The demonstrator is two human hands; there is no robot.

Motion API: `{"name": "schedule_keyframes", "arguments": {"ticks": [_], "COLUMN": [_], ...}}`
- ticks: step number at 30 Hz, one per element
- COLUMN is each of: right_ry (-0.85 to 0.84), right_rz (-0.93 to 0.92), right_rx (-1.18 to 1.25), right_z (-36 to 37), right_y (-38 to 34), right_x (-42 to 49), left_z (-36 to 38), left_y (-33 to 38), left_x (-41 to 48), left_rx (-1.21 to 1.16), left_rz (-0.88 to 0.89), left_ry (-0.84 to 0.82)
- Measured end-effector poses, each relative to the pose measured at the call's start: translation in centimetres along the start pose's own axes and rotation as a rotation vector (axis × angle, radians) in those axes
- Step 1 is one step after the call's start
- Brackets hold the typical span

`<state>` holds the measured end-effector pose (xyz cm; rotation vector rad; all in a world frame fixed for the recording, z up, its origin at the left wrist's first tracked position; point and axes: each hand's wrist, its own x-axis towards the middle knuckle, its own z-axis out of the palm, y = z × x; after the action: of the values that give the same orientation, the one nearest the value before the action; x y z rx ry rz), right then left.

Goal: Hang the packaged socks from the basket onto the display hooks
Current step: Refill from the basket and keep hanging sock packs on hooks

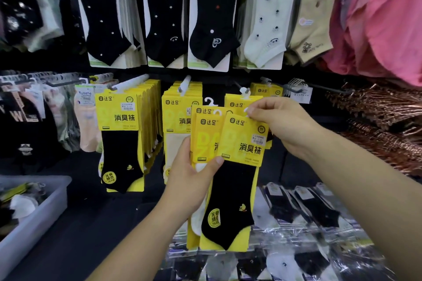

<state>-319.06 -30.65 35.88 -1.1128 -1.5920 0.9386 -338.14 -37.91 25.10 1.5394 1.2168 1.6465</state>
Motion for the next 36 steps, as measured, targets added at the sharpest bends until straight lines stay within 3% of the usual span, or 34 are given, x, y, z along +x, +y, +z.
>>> {"name": "schedule_keyframes", "arguments": {"ticks": [7, 18, 28, 36], "right_ry": [0.297, 0.335, 0.394, 0.388], "right_rz": [-0.193, -0.252, -0.376, -0.324], "right_rx": [-0.081, -0.101, -0.619, -0.630], "right_z": [-0.2, 0.9, 1.5, 2.1], "right_y": [-0.7, -0.3, 1.1, 1.8], "right_x": [3.2, 4.7, 4.3, 5.6], "left_z": [-1.3, -3.3, -2.7, -1.2], "left_y": [-0.2, -1.0, -0.6, -0.4], "left_x": [1.5, 1.7, 1.8, 3.1], "left_rx": [0.077, 0.047, 0.000, -0.014], "left_rz": [0.007, -0.007, -0.002, 0.018], "left_ry": [0.032, 0.067, 0.030, -0.016]}}
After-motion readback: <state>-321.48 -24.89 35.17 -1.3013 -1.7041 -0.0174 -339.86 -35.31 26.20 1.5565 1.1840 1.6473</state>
